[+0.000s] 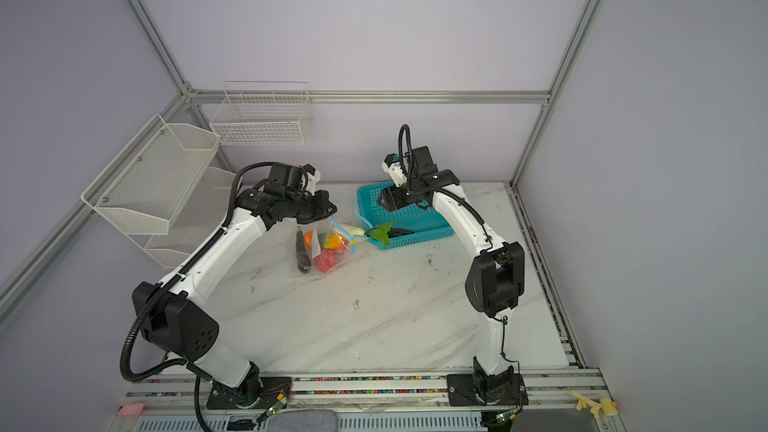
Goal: Place the food in the zip-top bag and seal the zipper
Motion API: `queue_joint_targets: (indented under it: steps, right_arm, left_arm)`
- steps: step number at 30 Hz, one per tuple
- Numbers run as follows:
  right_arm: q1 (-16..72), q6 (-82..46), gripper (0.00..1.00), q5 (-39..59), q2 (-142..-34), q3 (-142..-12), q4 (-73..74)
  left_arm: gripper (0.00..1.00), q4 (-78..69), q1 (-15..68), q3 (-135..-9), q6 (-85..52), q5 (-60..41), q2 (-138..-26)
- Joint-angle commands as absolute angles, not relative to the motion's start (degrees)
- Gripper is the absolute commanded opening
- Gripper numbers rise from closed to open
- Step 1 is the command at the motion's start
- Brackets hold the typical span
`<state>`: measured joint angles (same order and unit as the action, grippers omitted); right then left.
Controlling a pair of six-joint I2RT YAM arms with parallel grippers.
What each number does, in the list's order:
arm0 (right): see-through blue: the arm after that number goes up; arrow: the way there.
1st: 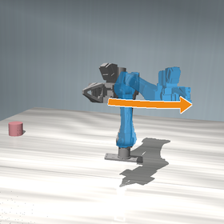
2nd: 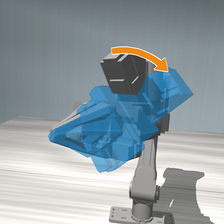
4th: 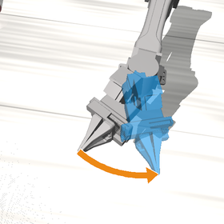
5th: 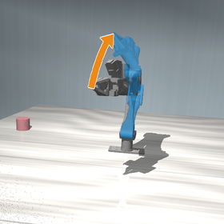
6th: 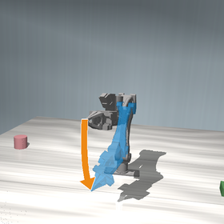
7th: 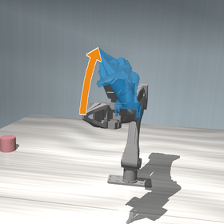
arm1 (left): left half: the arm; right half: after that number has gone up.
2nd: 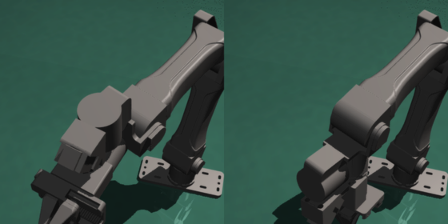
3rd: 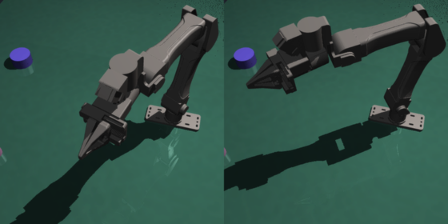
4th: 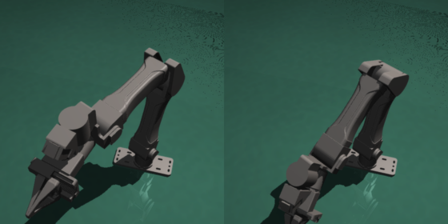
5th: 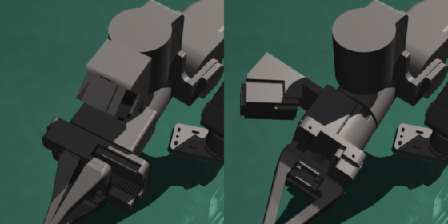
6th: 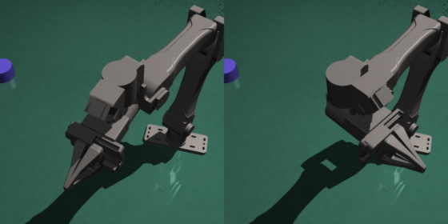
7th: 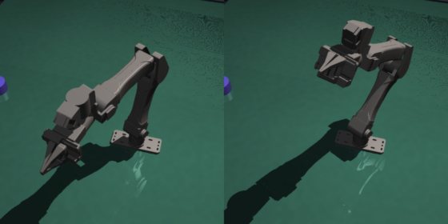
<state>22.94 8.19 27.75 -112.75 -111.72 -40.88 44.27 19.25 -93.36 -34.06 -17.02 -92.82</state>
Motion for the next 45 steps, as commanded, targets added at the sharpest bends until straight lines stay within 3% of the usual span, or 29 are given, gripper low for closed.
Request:
queue_joint_targets:
  steps: [1,12,24,36,45]
  right_arm:
    - [23.2,8.0,0.67,36.2,-114.1,-111.6,-40.3]
    - [24.5,7.7,0.64,42.7,-114.3,-111.7,-38.4]
    - [30.7,10.5,0.61,39.2,-121.0,-121.1,-42.9]
    - [31.8,10.6,0.45,39.3,-125.4,-129.4,-46.2]
    - [31.8,10.3,0.41,38.7,-124.7,-131.2,-47.1]
  left_arm:
    - [0.00,41.3,18.4,-92.3,-35.5,-19.4,-90.1]
    - [0.00,41.1,16.5,-93.3,-36.2,-21.0,-88.7]
    - [0.00,41.0,15.2,-92.7,-36.7,-21.7,-86.5]
    - [0.00,41.0,14.7,-91.9,-36.4,-22.0,-86.1]
    - [0.00,41.0,14.2,-91.3,-36.3,-22.2,-86.0]
